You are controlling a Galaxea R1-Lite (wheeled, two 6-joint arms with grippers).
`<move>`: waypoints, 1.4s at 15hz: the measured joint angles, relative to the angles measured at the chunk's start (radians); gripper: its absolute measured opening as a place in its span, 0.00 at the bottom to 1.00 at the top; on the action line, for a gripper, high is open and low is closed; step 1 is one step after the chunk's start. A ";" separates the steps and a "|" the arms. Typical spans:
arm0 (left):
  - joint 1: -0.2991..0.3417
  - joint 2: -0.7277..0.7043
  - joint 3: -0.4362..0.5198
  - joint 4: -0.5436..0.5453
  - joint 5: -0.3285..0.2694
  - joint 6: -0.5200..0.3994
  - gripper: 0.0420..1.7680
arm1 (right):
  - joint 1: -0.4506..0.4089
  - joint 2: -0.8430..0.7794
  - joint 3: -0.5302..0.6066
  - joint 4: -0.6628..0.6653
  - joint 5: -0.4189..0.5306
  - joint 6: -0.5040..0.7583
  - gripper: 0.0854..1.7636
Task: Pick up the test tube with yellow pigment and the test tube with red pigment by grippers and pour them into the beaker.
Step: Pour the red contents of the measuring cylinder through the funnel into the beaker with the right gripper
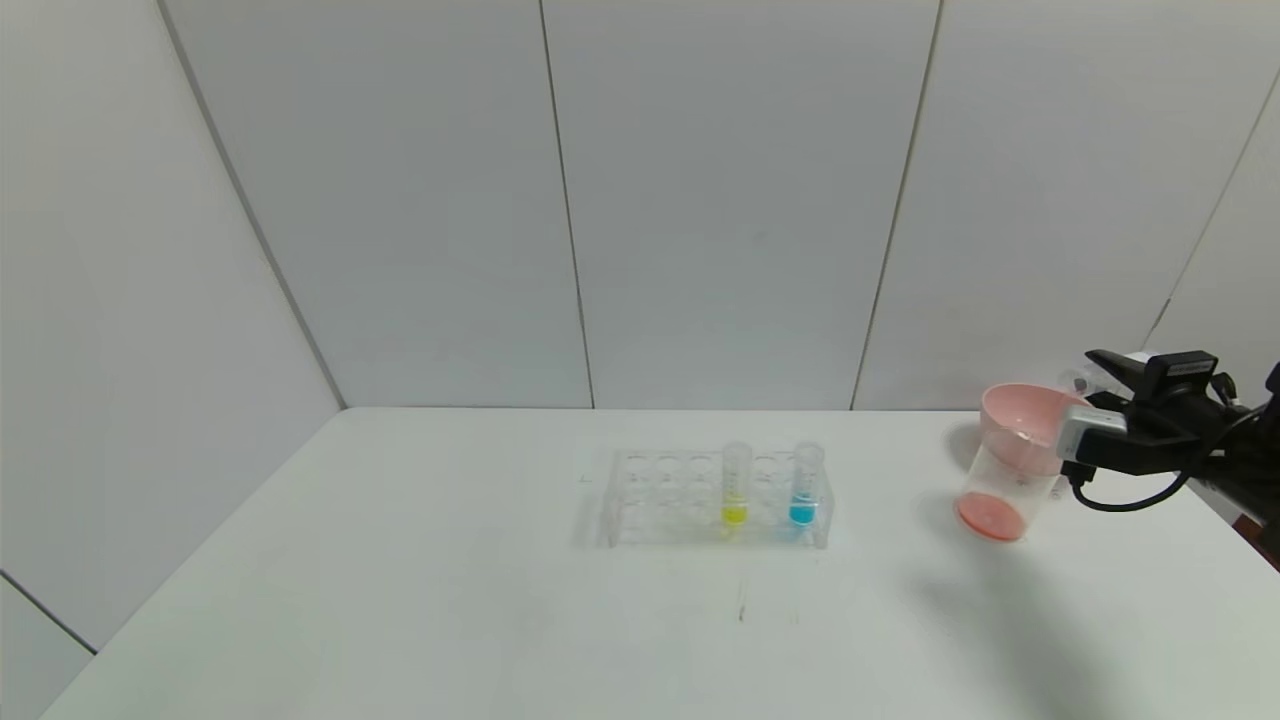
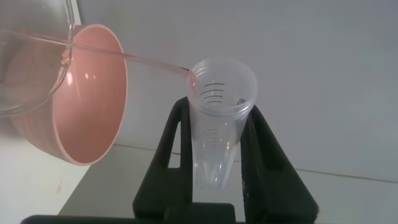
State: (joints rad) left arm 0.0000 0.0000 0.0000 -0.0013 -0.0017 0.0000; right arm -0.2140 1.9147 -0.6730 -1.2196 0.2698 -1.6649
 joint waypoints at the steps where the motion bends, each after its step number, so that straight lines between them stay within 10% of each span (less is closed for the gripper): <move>1: 0.000 0.000 0.000 0.000 0.000 0.000 1.00 | 0.000 0.000 0.000 0.000 0.000 0.000 0.25; 10: 0.000 0.000 0.000 0.000 0.000 0.000 1.00 | -0.001 0.005 -0.027 0.014 -0.034 0.102 0.25; 21: 0.000 0.000 0.000 0.000 0.000 0.000 1.00 | 0.006 0.172 -0.357 0.149 -0.233 1.386 0.25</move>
State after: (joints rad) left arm 0.0000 0.0000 0.0000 -0.0013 -0.0013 0.0000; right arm -0.2077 2.0864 -1.0300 -1.0711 0.0366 -0.2794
